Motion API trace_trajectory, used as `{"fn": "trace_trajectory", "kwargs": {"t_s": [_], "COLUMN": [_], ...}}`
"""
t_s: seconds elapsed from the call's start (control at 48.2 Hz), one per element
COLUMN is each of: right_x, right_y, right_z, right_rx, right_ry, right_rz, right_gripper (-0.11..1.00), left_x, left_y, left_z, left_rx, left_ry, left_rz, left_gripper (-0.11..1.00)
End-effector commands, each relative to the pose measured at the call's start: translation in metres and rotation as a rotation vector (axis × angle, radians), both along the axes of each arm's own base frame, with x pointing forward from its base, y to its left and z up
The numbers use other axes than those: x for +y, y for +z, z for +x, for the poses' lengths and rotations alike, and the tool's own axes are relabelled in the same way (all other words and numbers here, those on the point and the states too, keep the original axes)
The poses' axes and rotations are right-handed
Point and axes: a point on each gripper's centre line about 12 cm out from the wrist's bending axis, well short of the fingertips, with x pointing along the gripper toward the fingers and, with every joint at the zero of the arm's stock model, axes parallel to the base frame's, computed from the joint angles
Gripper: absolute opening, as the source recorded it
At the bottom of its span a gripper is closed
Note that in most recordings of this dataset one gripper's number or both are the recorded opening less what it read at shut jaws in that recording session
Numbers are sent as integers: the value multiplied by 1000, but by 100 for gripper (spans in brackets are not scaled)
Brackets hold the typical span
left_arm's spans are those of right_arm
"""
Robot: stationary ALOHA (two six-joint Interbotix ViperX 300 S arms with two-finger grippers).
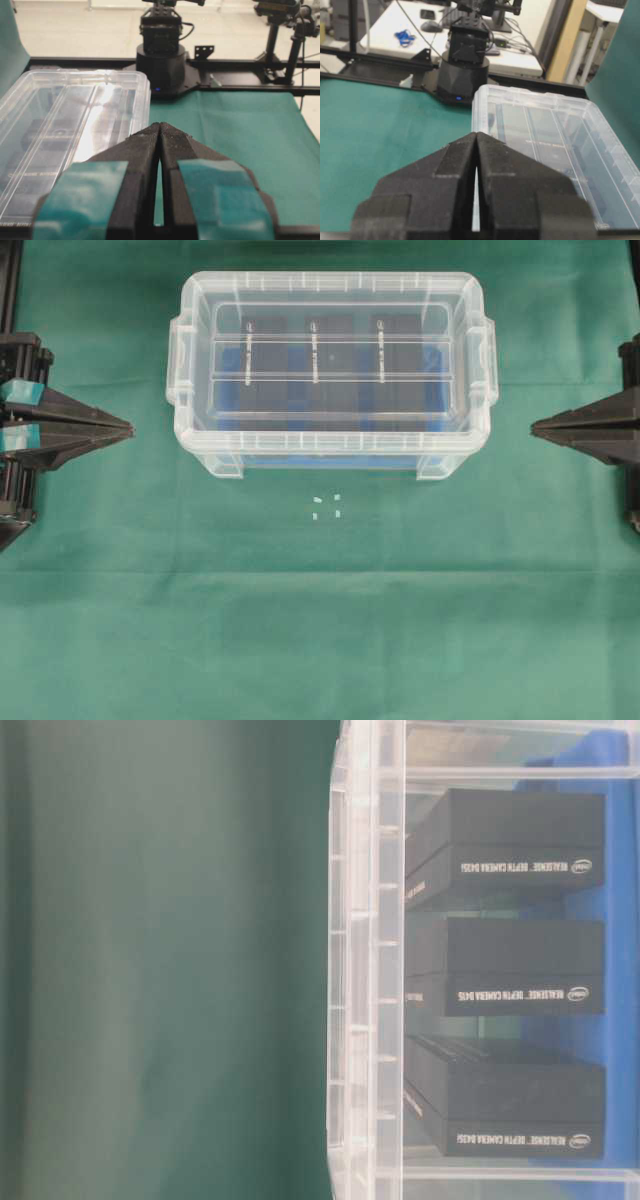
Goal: Clamp the lid of the box with both arms, then lift and open it.
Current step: 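Rotate both grippers downward beside the box's left and right ends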
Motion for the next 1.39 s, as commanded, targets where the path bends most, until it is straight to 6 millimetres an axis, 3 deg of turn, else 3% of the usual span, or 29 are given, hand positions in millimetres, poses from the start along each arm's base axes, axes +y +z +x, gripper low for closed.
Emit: {"fn": "trace_trajectory", "kwargs": {"t_s": [0.0,0.291,0.623,0.872,1.163,1.37], "right_x": [0,-4,-44,-54,-61,-73], "right_y": [4,9,14,15,-3,-32], "right_z": [2,7,4,3,4,3], "right_rx": [-6,78,121,150,366,652], "right_ry": [-1,-20,-213,-260,-292,-356], "right_rz": [2,2,-2,-5,91,184], "right_gripper": [0,0,0,0,0,0], "left_x": [0,1,33,49,50,58], "left_y": [6,8,10,6,-4,-26], "left_z": [2,5,10,16,19,19], "left_rx": [6,26,66,123,255,534], "left_ry": [-1,5,158,222,222,261], "left_rz": [20,23,18,9,-14,-95], "left_gripper": [1,1,1,1,1,1]}}
